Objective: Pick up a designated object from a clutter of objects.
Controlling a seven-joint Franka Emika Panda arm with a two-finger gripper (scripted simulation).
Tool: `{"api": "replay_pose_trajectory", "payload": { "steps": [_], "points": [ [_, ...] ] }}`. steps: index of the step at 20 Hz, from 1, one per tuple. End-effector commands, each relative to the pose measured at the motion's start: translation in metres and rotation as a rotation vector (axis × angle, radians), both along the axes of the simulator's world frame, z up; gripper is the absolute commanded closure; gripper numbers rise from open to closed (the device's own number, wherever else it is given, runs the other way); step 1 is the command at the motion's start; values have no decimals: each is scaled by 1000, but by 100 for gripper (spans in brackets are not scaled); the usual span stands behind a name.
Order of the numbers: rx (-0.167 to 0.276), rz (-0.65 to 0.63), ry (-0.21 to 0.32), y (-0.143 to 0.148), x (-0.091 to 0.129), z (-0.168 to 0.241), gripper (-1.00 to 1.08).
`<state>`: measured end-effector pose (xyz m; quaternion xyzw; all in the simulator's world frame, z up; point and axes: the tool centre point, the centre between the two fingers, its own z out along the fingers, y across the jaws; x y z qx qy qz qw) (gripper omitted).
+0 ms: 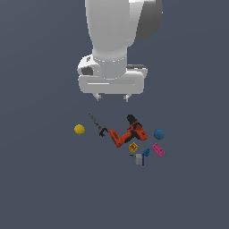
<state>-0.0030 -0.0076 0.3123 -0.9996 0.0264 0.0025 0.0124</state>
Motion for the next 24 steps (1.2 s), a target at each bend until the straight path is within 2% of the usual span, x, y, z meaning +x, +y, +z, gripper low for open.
{"api": "replay_pose_trajectory", "payload": {
  "steps": [1,13,18,24],
  "points": [
    [0,0,0,0,0,0,-92],
    [6,-6,-36,-18,1,14,-92],
    [1,10,-32,-12,6,8,-92],
    [-14,65,-29,8,22,-12,-92]
  ]
}}
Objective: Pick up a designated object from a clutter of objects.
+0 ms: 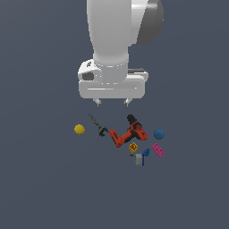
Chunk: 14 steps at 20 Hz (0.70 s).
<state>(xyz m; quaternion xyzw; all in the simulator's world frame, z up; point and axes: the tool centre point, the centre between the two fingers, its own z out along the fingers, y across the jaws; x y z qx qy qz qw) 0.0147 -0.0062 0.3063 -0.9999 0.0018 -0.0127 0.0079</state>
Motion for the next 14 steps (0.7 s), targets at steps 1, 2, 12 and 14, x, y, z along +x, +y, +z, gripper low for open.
{"api": "replay_pose_trajectory", "payload": {
  "steps": [1,2,12,14],
  "points": [
    [-7,30,2,11,8,-11,-92],
    [-11,44,3,16,12,-17,-92],
    [-40,240,12,95,50,-97,-92],
    [-42,283,13,114,56,-116,-92]
  ]
}}
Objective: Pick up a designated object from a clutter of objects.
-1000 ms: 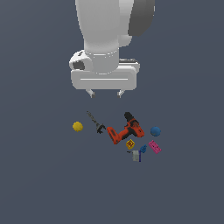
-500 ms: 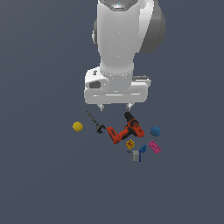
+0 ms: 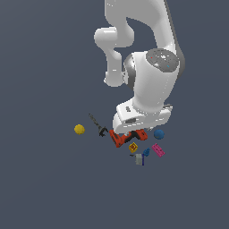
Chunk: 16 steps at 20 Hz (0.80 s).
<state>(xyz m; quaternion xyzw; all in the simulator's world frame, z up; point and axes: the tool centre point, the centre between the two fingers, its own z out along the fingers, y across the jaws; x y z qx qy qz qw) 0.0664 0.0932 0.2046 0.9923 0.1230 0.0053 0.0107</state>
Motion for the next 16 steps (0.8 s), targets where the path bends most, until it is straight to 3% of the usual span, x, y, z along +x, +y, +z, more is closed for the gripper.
{"api": "replay_pose_trajectory", "payload": {
  "steps": [1,9,16],
  "points": [
    [-2,55,2,24,6,-25,-92],
    [5,204,10,93,10,-96,-92],
    [15,275,15,128,6,-132,-92]
  ]
}}
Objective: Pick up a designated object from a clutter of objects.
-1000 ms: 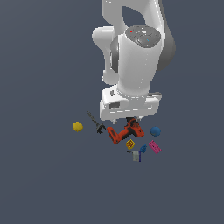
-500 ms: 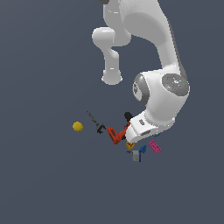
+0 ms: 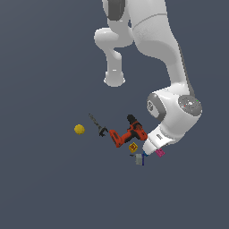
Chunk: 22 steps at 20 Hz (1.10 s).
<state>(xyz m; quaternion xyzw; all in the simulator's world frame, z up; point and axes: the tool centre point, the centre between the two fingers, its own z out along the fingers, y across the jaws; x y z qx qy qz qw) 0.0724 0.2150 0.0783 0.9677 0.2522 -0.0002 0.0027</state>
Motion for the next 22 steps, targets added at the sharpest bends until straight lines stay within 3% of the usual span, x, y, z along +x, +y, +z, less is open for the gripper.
{"api": "replay_pose_trajectory", "payload": {
  "steps": [1,11,22],
  "points": [
    [3,18,0,9,-1,-9,-92],
    [5,29,2,14,-3,-21,-92],
    [5,31,1,15,-3,-65,-92]
  ]
}}
